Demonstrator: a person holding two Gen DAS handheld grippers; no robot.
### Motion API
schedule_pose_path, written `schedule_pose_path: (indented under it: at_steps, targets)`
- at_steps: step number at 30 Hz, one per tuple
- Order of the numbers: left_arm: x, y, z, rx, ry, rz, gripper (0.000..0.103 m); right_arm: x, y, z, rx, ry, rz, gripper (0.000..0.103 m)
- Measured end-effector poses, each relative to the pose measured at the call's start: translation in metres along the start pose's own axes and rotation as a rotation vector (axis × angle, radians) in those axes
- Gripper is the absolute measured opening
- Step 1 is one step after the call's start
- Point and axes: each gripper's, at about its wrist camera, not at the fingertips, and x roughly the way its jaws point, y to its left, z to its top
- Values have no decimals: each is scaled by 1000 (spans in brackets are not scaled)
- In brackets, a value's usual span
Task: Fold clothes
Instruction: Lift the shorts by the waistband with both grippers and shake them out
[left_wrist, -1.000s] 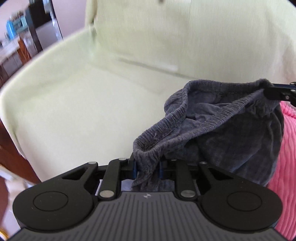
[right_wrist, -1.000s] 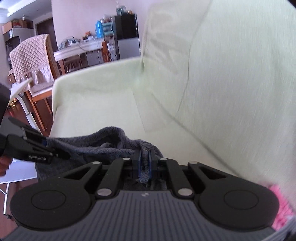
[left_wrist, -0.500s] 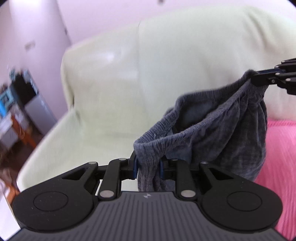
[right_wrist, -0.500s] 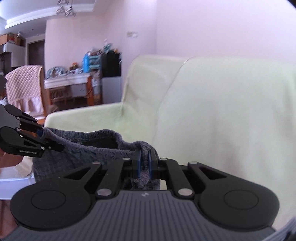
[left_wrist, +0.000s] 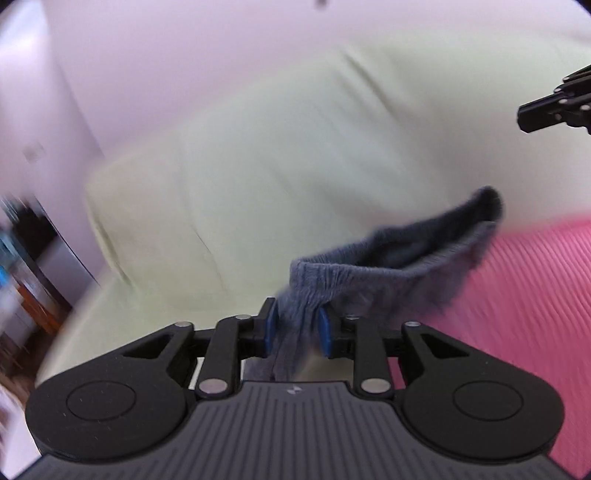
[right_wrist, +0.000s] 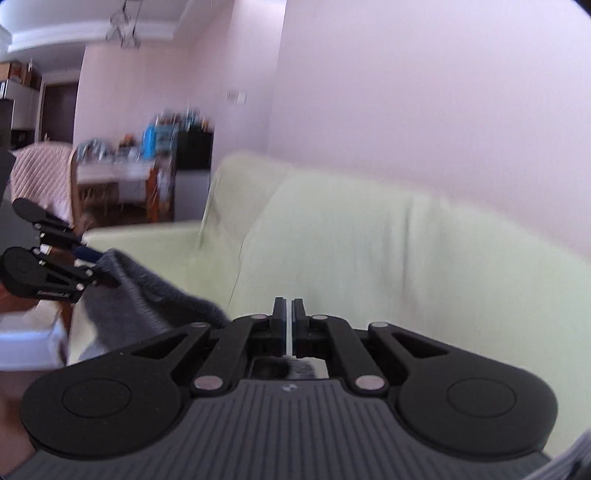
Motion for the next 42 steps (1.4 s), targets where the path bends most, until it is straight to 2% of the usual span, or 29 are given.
schedule_pose_path:
  at_steps: [1, 3, 4, 5, 7, 9, 11, 15, 19, 22, 25, 26, 27, 28, 30, 31, 33, 35, 36, 39, 41, 42]
  targets:
    - [5, -24, -18, 8, 64, -7, 34, 3, 1, -27, 31, 73, 3, 20]
    - [17, -59, -62, 38, 200, -14, 34, 10, 5, -79, 93, 213, 10, 21]
    - [18, -70, -76, 48, 237, -26, 34, 13, 6, -105, 124, 283, 14, 21]
    - [14, -81, -90, 58, 262, -48, 34, 14, 7, -118, 138, 317, 14, 22]
    - [8, -89, -100, 63, 267, -86, 35, 21, 13, -150, 115, 372, 24, 24]
    - [1, -95, -101, 45, 235, -95, 46, 29, 20, -156, 69, 351, 29, 30]
    - [19, -95, -92, 17, 204, -74, 50, 37, 27, -160, 23, 326, 35, 34]
    - [53, -107, -76, 13, 199, -65, 50, 84, 51, -154, -125, 274, 67, 35]
    - [88, -124, -87, 113, 249, 28, 50, 98, 73, -167, -280, 275, 80, 35]
    - [100, -127, -101, 129, 261, 90, 50, 109, 83, -181, -379, 269, 32, 35]
    - [105, -121, -106, 92, 243, 127, 41, 127, 88, -193, -409, 280, -14, 32]
    - [106, -119, -106, 81, 240, 134, 34, 132, 89, -196, -420, 288, -27, 32]
    - [107, -117, -107, 69, 237, 141, 22, 136, 90, -199, -434, 293, -35, 30]
    - [109, -116, -109, 68, 240, 154, 17, 140, 90, -201, -447, 297, -43, 19]
    - [114, -115, -114, 80, 256, 186, 9, 144, 94, -206, -487, 287, -58, 16]
    - [113, -113, -116, 81, 252, 204, 9, 145, 95, -206, -499, 274, -63, 16]
    - [95, -105, -114, 61, 192, 227, 9, 128, 92, -197, -483, 219, -80, 15]
    - [64, -100, -113, 74, 110, 237, 9, 106, 88, -186, -465, 166, -94, 15]
    - [54, -100, -116, 90, 95, 237, 9, 94, 87, -181, -459, 150, -91, 15]
    - [43, -107, -135, 145, 126, 228, 9, 72, 92, -192, -498, 187, -44, 15]
    - [59, -121, -160, 202, 196, 217, 10, 76, 101, -214, -524, 253, -1, 15]
    - [68, -129, -169, 240, 224, 217, 15, 84, 107, -228, -550, 286, 5, 15]
